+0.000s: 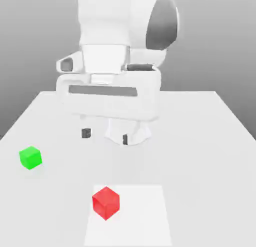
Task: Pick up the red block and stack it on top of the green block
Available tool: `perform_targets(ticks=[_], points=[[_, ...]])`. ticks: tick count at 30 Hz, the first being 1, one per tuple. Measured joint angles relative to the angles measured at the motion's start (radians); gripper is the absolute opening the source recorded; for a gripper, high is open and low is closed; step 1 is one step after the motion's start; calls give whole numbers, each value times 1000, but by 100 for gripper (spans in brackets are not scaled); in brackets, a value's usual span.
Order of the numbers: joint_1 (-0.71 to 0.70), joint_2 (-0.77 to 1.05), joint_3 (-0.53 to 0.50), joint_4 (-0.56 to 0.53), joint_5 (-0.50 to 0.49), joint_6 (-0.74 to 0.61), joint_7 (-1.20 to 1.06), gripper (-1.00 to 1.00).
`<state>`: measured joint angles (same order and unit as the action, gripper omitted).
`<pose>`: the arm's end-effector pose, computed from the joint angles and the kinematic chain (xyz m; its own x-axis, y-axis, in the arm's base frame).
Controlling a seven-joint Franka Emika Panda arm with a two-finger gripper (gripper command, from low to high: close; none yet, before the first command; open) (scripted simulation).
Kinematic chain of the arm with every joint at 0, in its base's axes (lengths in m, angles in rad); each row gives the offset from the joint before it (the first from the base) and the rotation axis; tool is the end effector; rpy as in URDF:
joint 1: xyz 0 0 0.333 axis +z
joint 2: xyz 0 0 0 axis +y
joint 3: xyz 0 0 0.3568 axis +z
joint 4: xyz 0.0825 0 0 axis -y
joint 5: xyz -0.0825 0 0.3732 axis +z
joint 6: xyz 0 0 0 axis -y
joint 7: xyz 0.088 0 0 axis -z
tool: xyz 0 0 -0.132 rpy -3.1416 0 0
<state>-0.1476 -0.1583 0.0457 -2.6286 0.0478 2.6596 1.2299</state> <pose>0.4309 -0.0450 0.3443 0.1936 -0.9802 0.0415 -0.9627 -0.1979 -0.1844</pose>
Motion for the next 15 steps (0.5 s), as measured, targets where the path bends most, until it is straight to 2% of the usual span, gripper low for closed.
perform_targets(ticks=[5, 11, 12, 15], points=[[-30, 181, -10, -87, -44, 105, 156, 0], [-17, 398, -28, -73, -70, 282, 194, 0], [-15, 421, -30, -70, -69, 302, 194, -100], [-15, 421, -30, -70, -70, 303, 195, -100]])
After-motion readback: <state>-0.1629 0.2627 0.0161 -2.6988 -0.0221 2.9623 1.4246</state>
